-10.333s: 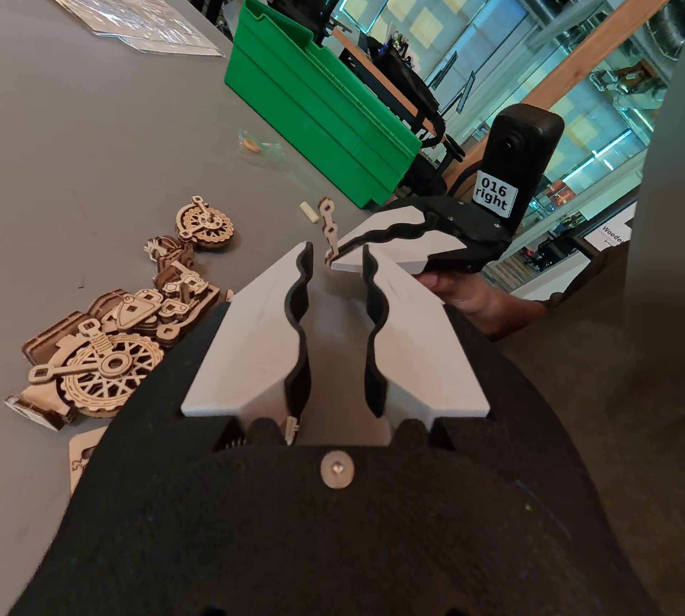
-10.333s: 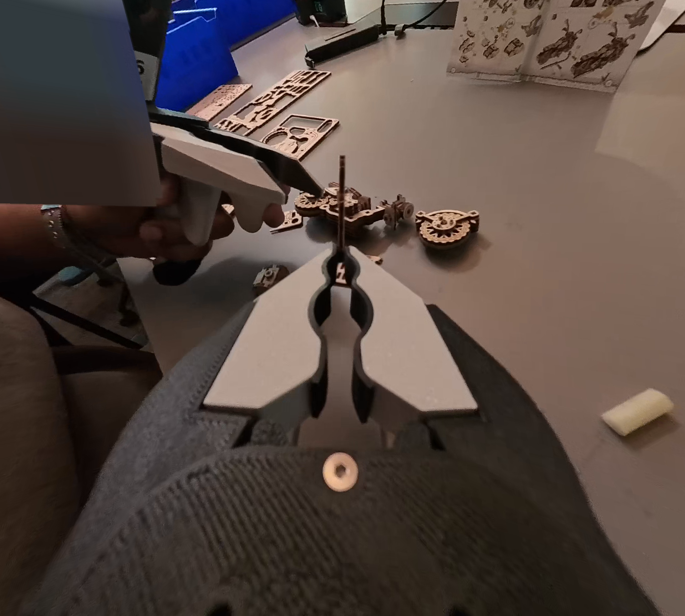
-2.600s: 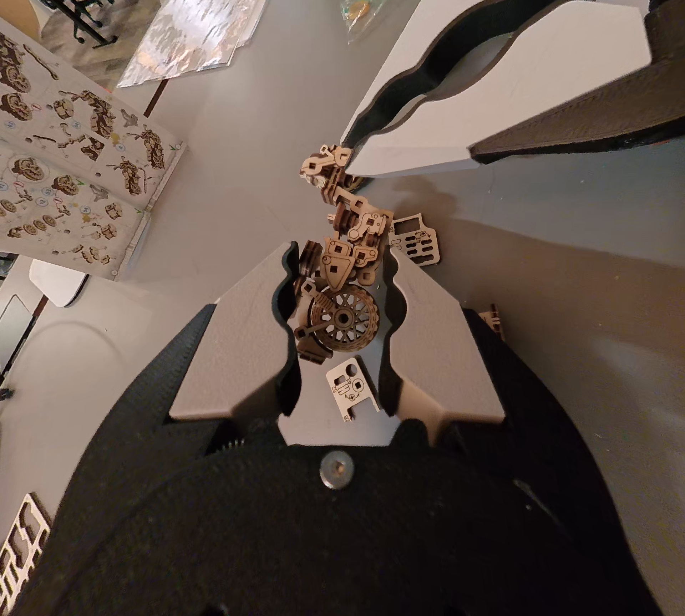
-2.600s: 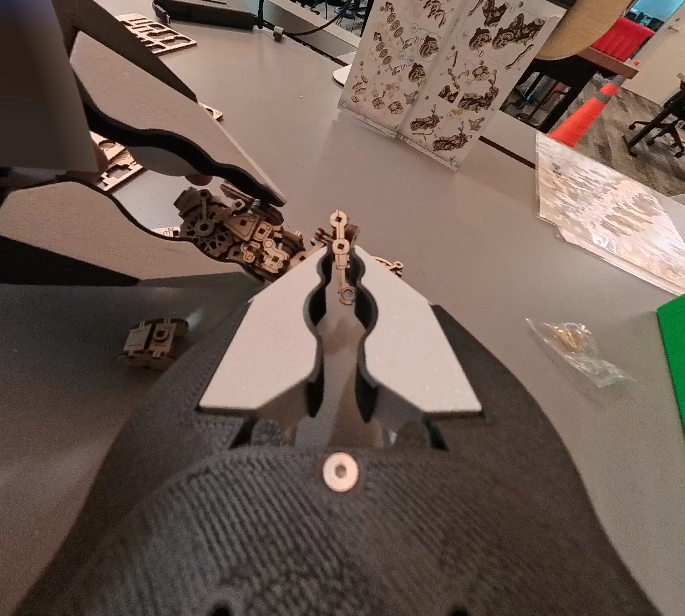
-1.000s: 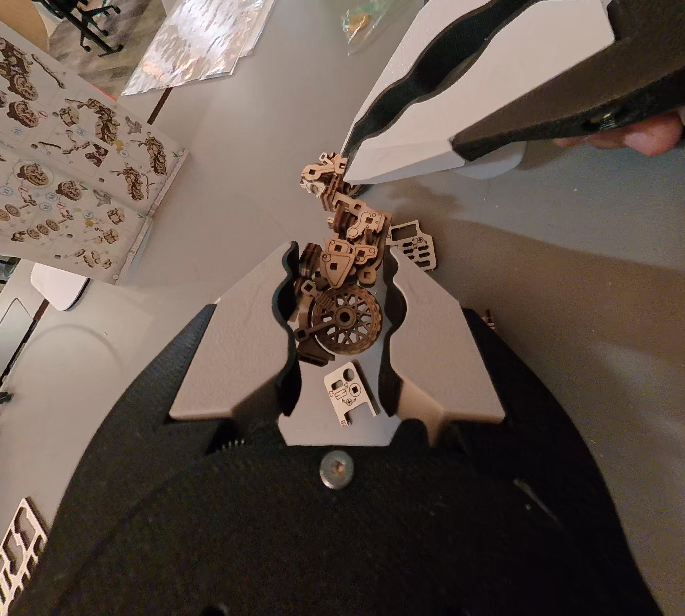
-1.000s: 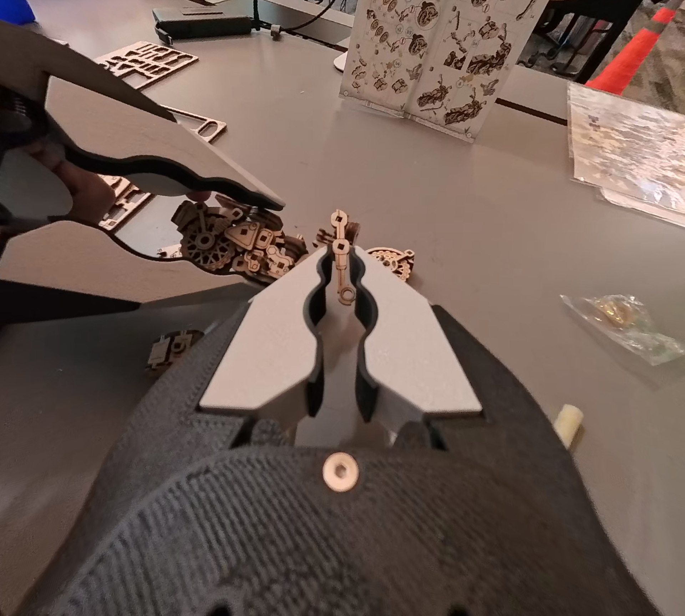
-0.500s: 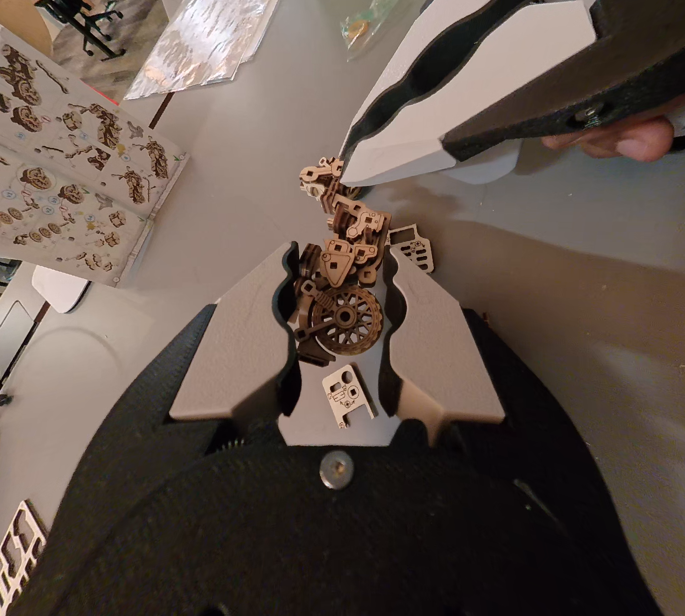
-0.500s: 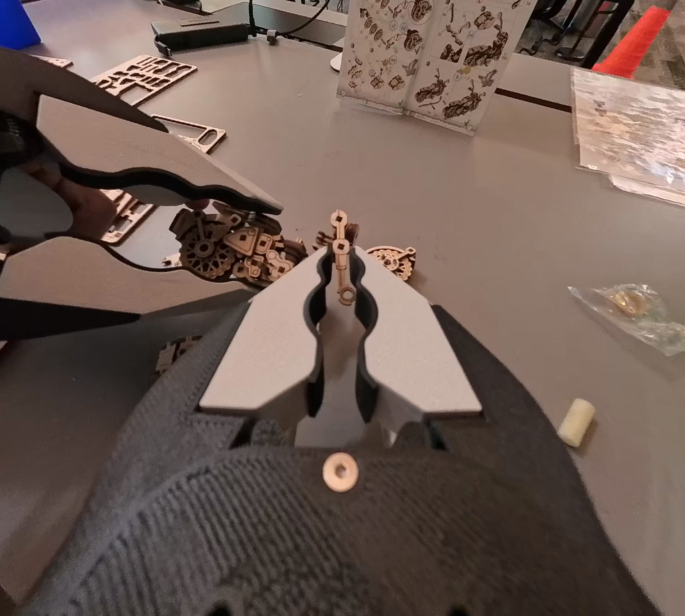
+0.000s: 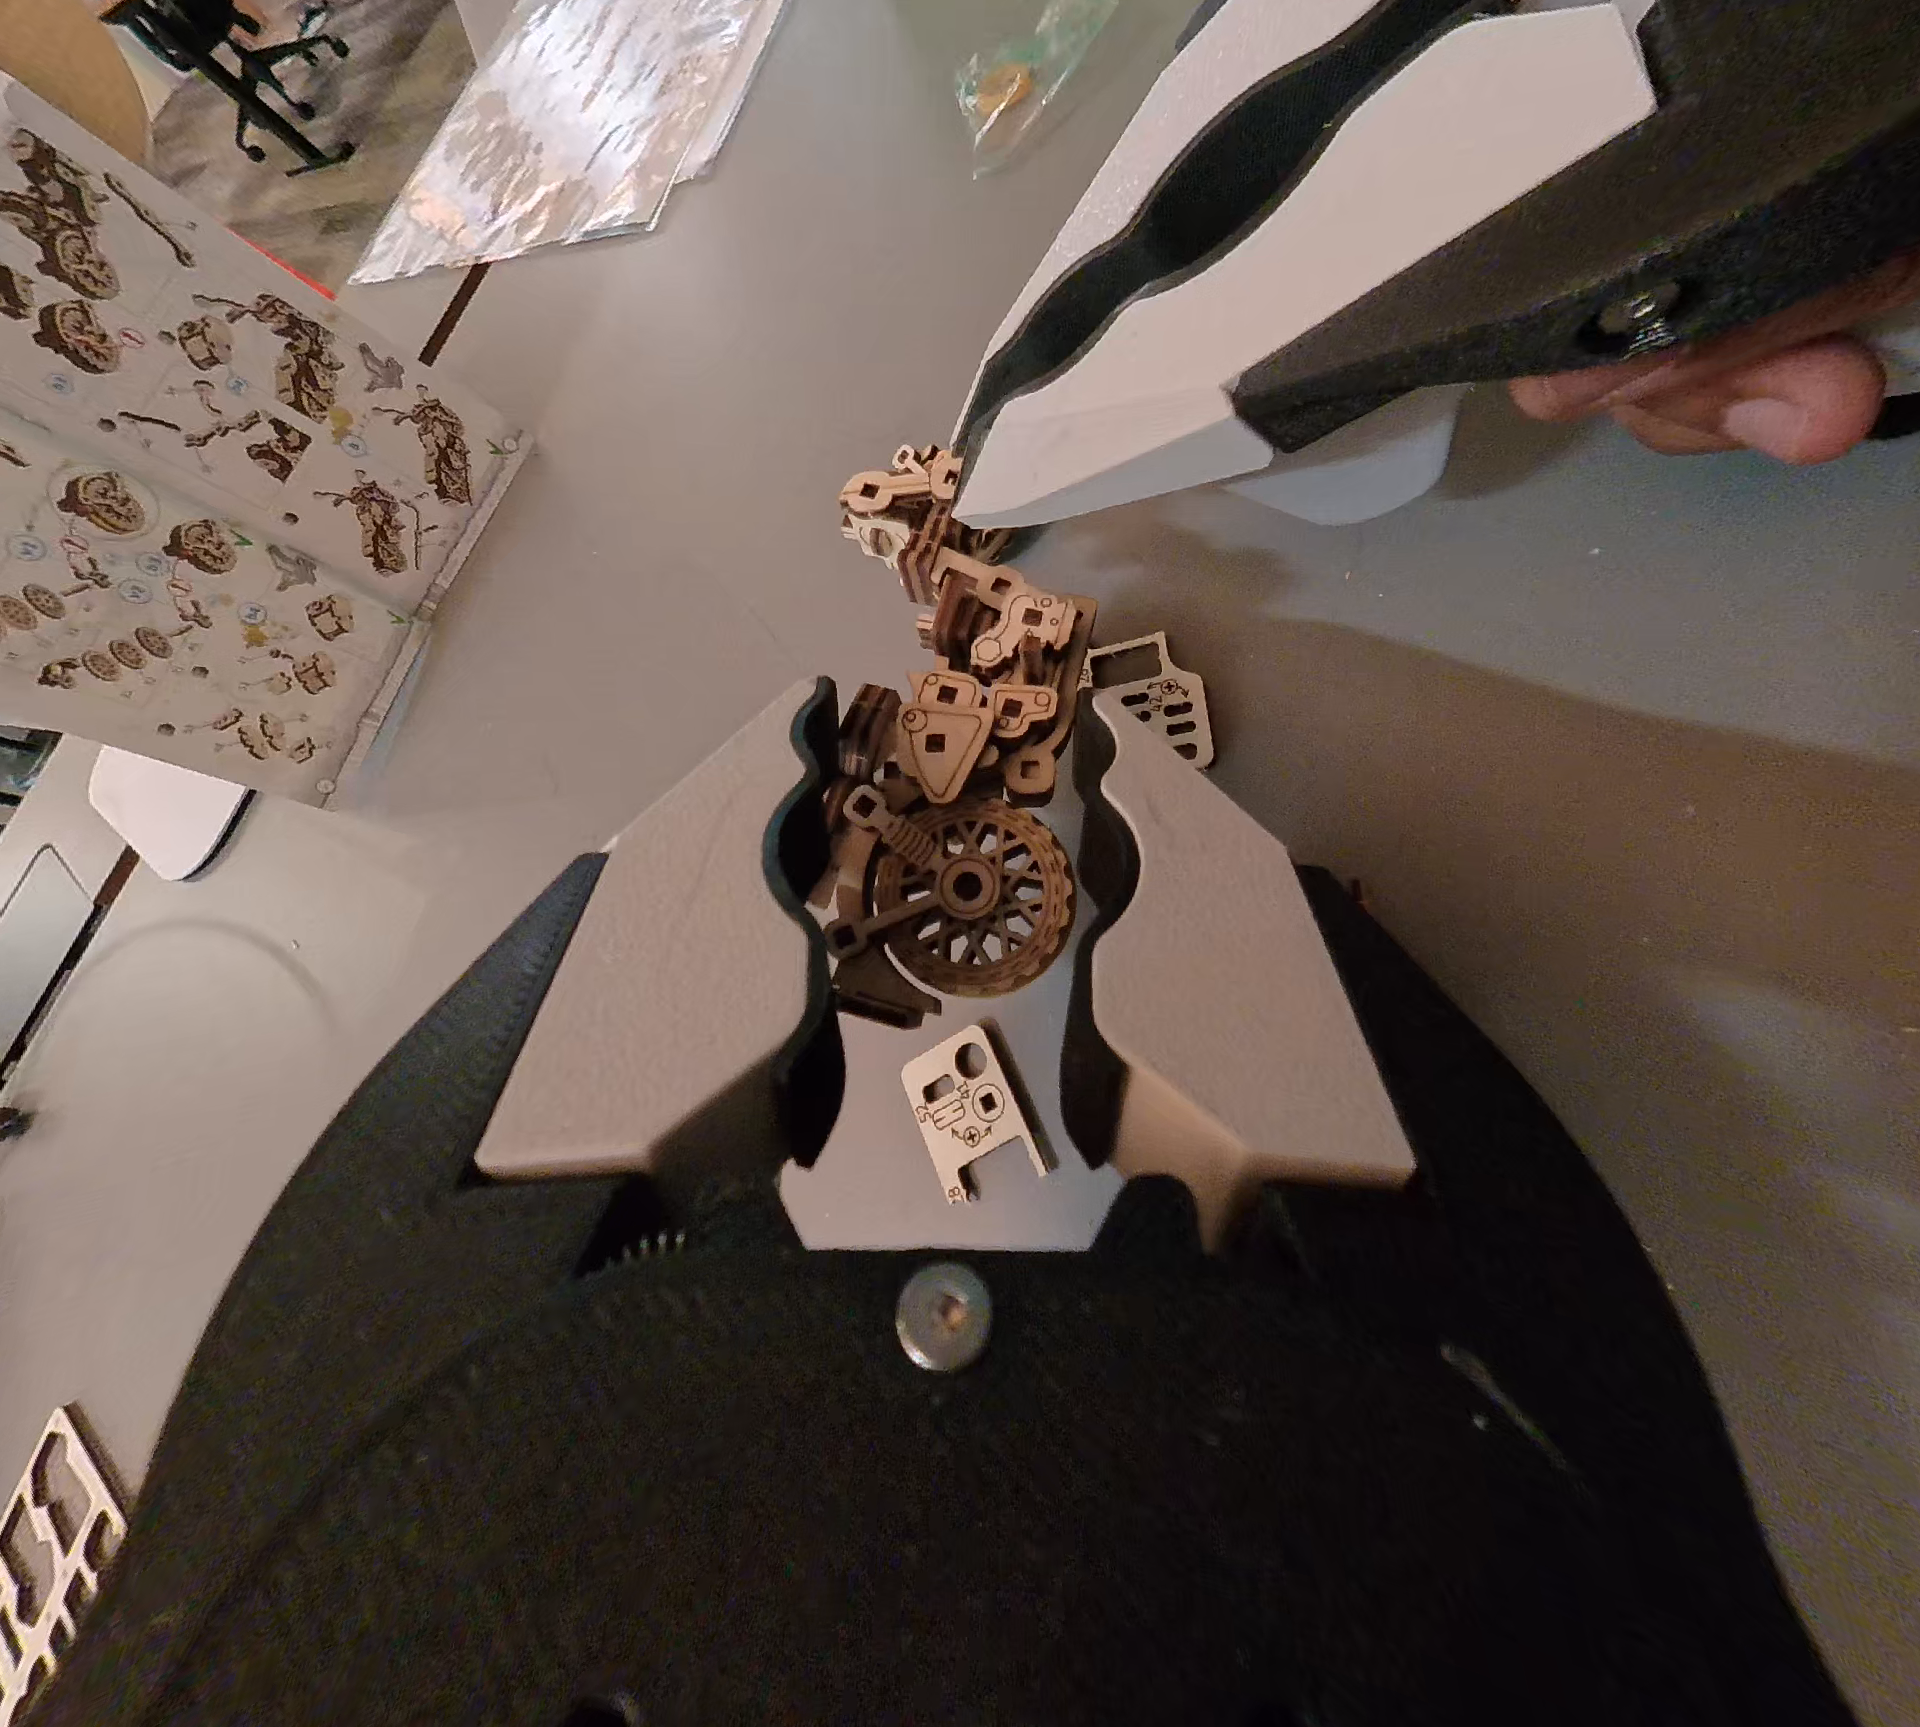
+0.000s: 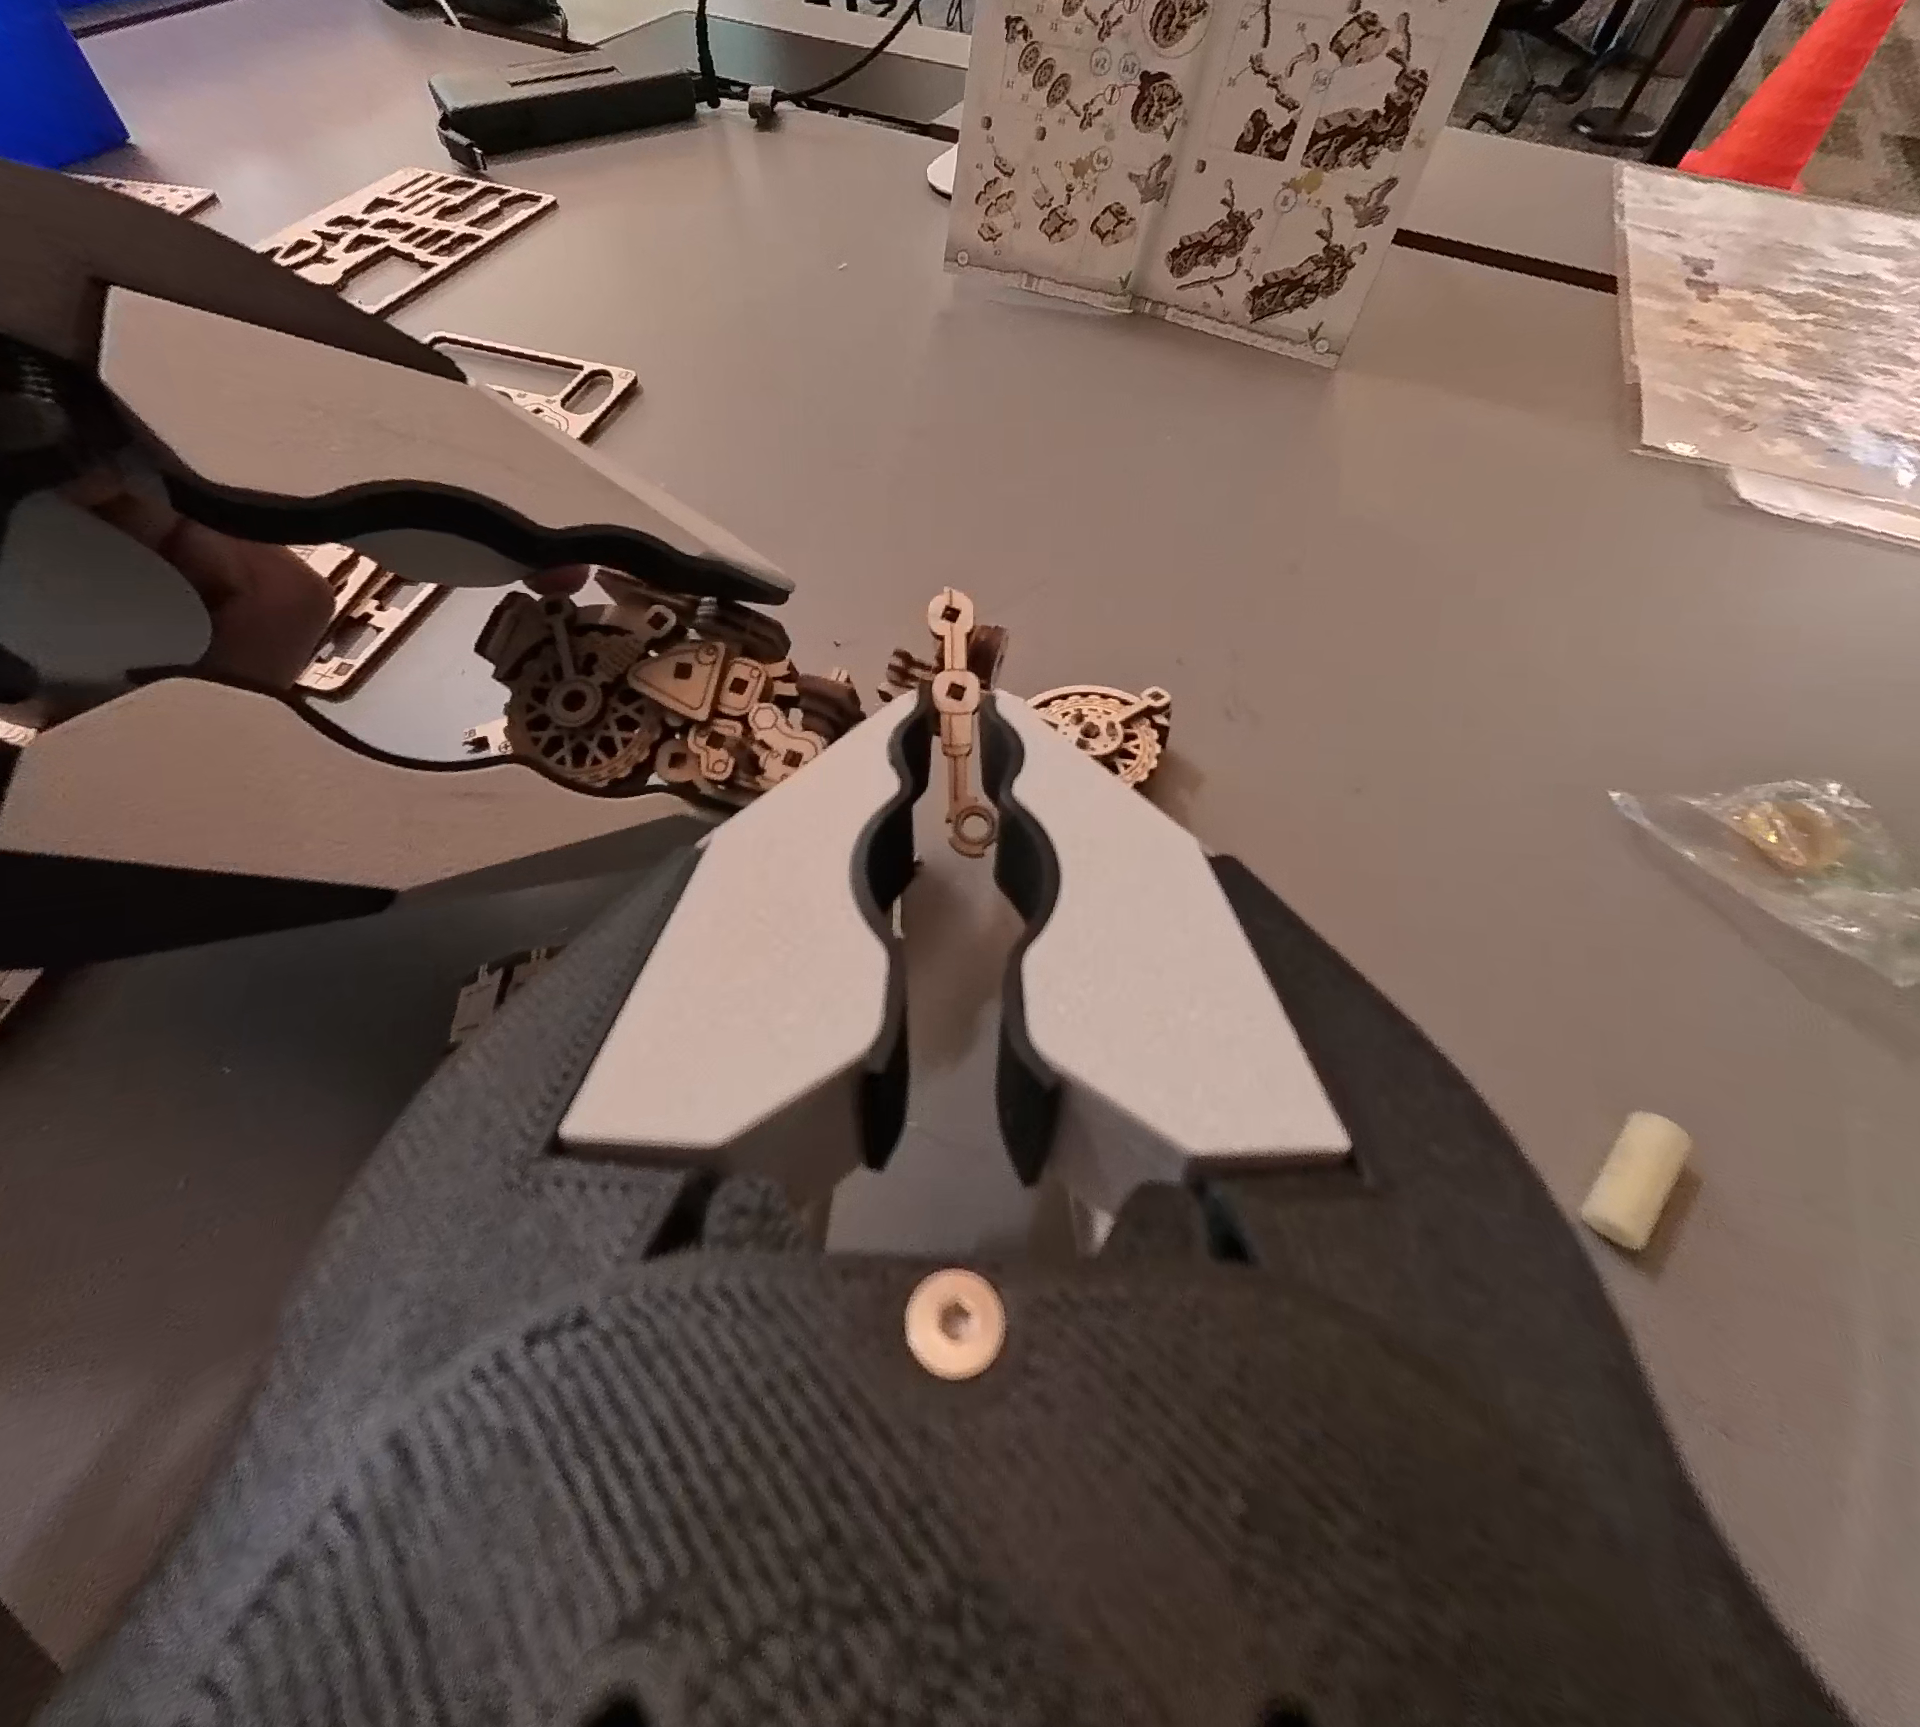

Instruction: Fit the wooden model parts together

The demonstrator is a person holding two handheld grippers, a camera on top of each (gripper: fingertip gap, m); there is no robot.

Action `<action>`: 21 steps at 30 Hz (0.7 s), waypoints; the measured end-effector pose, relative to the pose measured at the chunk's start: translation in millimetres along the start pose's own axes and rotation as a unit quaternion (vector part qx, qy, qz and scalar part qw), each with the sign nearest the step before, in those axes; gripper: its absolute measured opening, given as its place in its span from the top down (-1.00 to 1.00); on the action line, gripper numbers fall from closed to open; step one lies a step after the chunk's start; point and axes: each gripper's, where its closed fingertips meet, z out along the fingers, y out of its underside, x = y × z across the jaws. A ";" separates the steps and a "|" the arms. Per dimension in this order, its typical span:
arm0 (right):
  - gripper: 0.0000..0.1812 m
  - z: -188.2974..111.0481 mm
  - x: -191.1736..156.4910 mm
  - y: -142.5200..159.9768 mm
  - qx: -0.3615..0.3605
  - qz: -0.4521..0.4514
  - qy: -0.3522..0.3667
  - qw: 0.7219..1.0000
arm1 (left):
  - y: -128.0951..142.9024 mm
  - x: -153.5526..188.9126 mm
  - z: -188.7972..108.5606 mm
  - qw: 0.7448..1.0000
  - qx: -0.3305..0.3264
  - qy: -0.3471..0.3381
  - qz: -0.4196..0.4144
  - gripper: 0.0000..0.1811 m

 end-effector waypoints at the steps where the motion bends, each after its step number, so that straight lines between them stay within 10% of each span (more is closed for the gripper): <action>1: 0.92 0.0 0.0 0.1 0.000 0.000 0.000 1.000 | -0.1 0.0 0.0 1.000 0.000 0.000 0.000 0.52; 21: 0.92 -0.5 0.4 0.1 -0.002 0.038 -0.008 0.999 | -2.3 0.0 -0.6 1.000 0.006 -0.006 0.002 0.53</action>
